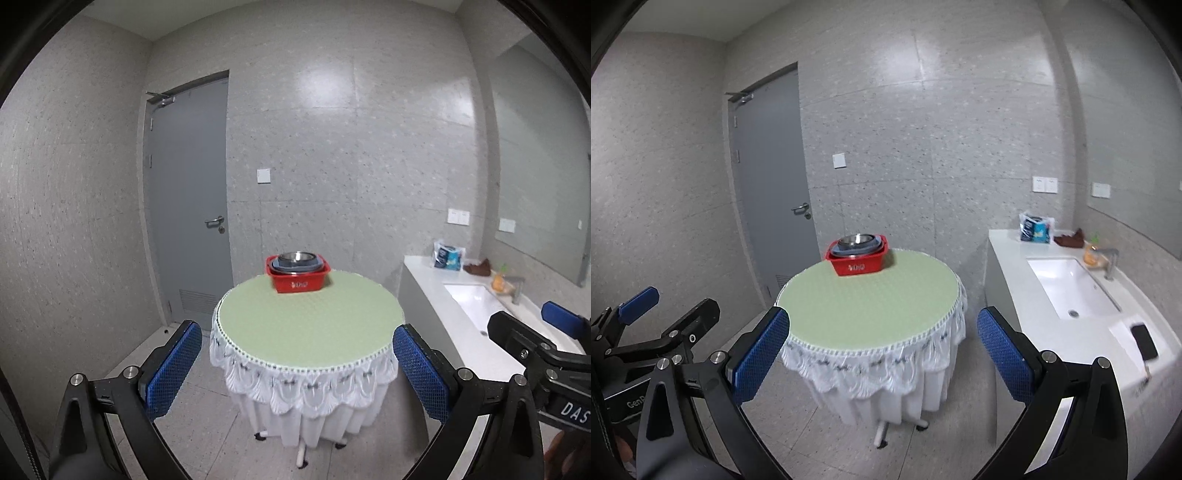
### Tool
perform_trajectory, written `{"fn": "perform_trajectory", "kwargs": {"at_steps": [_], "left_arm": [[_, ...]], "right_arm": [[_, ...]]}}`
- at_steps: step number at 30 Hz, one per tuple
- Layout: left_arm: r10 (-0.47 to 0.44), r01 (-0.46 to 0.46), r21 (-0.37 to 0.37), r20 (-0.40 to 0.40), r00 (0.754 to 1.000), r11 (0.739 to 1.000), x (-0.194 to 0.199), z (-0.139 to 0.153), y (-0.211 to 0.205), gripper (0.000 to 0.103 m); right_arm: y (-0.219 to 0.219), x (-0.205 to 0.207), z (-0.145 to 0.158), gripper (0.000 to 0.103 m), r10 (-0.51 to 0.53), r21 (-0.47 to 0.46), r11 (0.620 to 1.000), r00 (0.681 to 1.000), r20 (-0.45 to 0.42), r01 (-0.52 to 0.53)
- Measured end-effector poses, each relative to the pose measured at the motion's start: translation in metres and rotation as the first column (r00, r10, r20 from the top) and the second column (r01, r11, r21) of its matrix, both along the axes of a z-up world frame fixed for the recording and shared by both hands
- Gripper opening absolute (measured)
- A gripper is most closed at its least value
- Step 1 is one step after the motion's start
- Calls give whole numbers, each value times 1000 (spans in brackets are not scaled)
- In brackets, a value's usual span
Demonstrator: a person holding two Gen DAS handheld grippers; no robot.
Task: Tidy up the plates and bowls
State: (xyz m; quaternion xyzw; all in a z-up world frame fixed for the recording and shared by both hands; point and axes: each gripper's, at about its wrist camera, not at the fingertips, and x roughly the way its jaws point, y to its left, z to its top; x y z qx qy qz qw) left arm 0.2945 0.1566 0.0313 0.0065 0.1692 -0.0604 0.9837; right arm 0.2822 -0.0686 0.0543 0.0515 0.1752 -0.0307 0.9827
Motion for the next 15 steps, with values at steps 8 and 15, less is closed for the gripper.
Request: {"fn": "perform_trajectory", "kwargs": {"at_steps": [8, 15], "left_arm": [[-22, 22, 9, 34, 999, 1000, -79, 27, 26, 102], [0, 0, 8, 50, 999, 1000, -119, 27, 32, 102]], "right_arm": [[13, -65, 10, 103, -29, -20, 999, 999, 15, 29], [11, -95, 10, 103, 2, -60, 998, 999, 33, 0]]}}
